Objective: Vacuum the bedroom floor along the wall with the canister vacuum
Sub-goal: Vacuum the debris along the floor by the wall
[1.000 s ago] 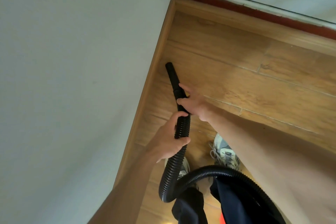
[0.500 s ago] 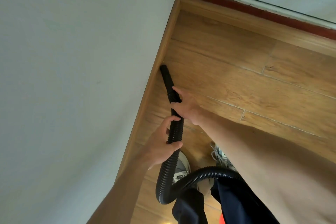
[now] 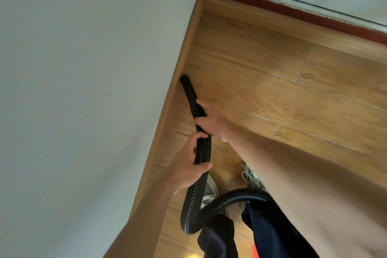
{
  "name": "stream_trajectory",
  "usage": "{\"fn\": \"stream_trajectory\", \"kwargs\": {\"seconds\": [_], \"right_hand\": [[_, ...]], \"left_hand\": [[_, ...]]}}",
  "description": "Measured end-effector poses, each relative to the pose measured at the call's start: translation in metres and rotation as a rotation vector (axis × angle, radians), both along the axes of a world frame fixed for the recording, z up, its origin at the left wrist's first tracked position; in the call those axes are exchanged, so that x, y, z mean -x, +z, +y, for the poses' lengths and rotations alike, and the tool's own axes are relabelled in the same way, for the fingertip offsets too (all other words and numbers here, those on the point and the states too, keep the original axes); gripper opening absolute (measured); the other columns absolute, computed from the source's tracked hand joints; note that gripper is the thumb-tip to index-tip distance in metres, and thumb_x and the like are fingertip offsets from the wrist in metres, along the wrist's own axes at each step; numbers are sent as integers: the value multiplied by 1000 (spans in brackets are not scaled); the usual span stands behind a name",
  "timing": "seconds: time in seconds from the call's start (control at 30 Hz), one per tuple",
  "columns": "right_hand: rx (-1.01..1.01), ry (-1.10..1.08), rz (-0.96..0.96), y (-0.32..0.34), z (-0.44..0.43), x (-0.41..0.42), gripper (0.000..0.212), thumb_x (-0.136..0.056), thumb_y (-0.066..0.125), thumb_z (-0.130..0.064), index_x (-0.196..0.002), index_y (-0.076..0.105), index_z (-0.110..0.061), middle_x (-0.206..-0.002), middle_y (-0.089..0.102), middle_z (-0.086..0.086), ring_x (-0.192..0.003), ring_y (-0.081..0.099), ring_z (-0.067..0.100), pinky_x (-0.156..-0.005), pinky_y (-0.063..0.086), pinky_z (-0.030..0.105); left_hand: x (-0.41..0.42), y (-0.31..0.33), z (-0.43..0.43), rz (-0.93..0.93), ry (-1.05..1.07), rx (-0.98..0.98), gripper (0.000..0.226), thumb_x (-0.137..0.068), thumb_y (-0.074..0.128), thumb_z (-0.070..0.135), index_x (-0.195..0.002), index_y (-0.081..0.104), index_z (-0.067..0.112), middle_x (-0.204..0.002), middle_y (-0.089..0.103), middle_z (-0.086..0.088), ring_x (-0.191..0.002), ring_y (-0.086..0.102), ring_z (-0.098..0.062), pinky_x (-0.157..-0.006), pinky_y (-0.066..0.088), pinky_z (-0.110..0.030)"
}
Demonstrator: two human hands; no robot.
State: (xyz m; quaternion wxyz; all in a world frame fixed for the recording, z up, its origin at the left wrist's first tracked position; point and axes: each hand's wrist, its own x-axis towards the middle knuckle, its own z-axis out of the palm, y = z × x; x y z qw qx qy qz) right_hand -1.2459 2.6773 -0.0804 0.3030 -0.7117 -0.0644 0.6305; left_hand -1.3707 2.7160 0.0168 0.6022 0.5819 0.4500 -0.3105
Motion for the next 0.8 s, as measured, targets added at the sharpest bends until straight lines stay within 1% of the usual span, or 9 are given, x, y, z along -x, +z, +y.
{"fn": "stream_trajectory", "kwargs": {"seconds": [0.1,0.2,0.27,0.43,0.5,0.53,0.63,0.67,0.8], "right_hand": [[-20,-77,23,0,-6,34,71,-92,57,-5,-153,32,-31,-150,41,4,-125,50,21,-96,48,28],[-24,-121,1,-5,-5,48,71,-92,58,-7,-153,32,-32,-149,43,5,-124,53,22,-96,51,32],[-12,-159,-33,-7,-9,44,70,-93,59,-8,-152,32,-34,-149,44,4,-124,54,23,-97,52,35],[95,-403,-127,-3,-53,18,65,-96,57,-11,-151,33,-34,-136,55,5,-107,63,24,-85,57,34],[154,-509,-148,-1,-82,12,65,-95,58,-11,-151,34,-35,-130,59,4,-101,65,25,-85,59,41],[187,-570,-142,1,-96,11,65,-95,58,-12,-150,34,-36,-127,61,6,-97,67,26,-80,60,44],[266,-720,-118,10,-129,12,65,-96,58,-12,-151,33,-35,-120,61,7,-83,68,21,-56,57,32],[277,-763,-104,13,-136,13,65,-97,58,-10,-152,33,-34,-119,61,7,-80,67,18,-53,54,28],[284,-797,-47,21,-131,24,65,-97,58,-9,-152,32,-35,-120,60,9,-83,66,20,-58,56,31]], "left_hand": [[31,5,-4,53,45,32,63,-90,68,6,-129,39,47,-109,55,4,-90,67,-16,-66,58,-23],[45,2,-2,74,51,28,64,-90,69,9,-126,40,53,-116,55,1,-94,70,-23,-76,62,-36],[42,-2,-1,54,12,18,64,-91,67,9,-128,40,53,-116,55,1,-95,69,-21,-78,61,-37],[8,-14,-15,-45,-210,2,60,-91,67,8,-133,44,45,-103,55,13,-89,62,-6,-80,58,-32],[-4,-16,-29,-74,-332,7,61,-90,67,9,-134,44,45,-107,58,10,-92,63,-11,-85,58,-37],[-9,-16,-35,-80,-396,14,61,-91,66,10,-135,44,46,-112,59,7,-95,63,-13,-85,58,-38],[-19,-15,-51,-98,-520,55,62,-91,65,12,-137,41,48,-121,59,2,-94,64,-17,-78,58,-33],[-20,-13,-54,-95,-547,65,63,-91,65,13,-137,41,49,-121,58,2,-94,64,-18,-76,57,-32],[-9,-5,-53,-77,-533,80,64,-92,64,12,-139,39,47,-118,56,2,-92,64,-18,-76,58,-33]]}}
